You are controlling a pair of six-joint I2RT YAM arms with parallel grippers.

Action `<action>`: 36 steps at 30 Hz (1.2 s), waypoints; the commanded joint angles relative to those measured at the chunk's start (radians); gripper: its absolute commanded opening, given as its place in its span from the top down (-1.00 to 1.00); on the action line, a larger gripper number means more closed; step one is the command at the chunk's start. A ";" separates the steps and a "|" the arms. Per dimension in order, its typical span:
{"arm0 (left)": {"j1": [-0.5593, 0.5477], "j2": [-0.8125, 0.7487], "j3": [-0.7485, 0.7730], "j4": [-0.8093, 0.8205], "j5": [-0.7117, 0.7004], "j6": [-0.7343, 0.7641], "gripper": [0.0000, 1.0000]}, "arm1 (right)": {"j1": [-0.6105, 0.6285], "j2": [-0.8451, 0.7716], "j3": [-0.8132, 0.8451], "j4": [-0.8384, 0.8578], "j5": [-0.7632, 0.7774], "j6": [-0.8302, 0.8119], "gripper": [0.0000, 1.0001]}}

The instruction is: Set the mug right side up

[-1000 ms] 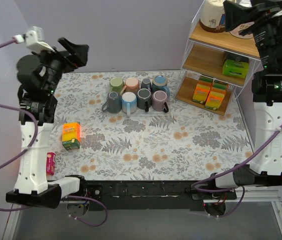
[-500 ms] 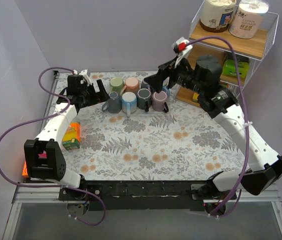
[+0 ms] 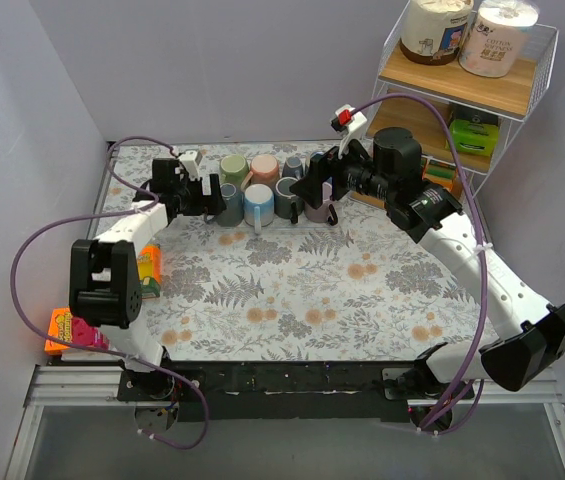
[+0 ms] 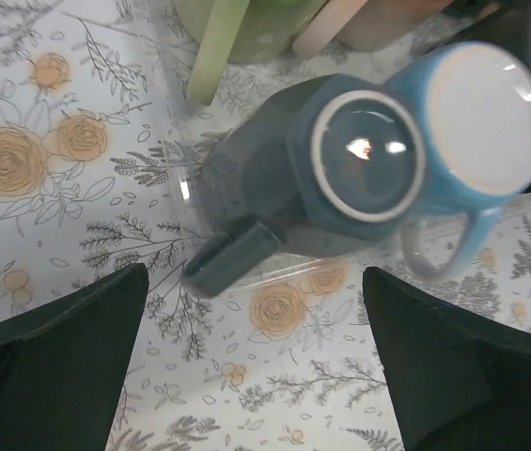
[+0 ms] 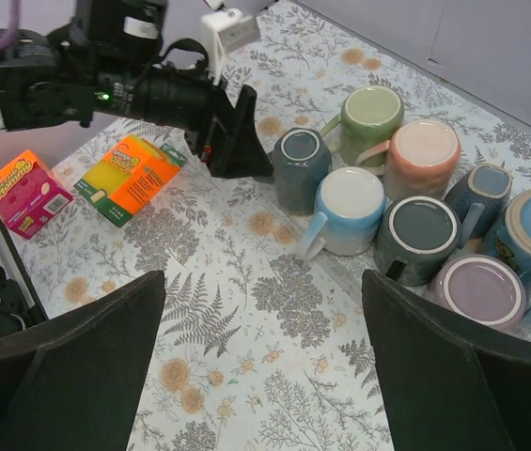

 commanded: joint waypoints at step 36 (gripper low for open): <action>-0.044 0.150 0.172 -0.114 0.083 0.324 -0.25 | 0.005 0.021 -0.065 -0.086 0.063 0.061 -0.67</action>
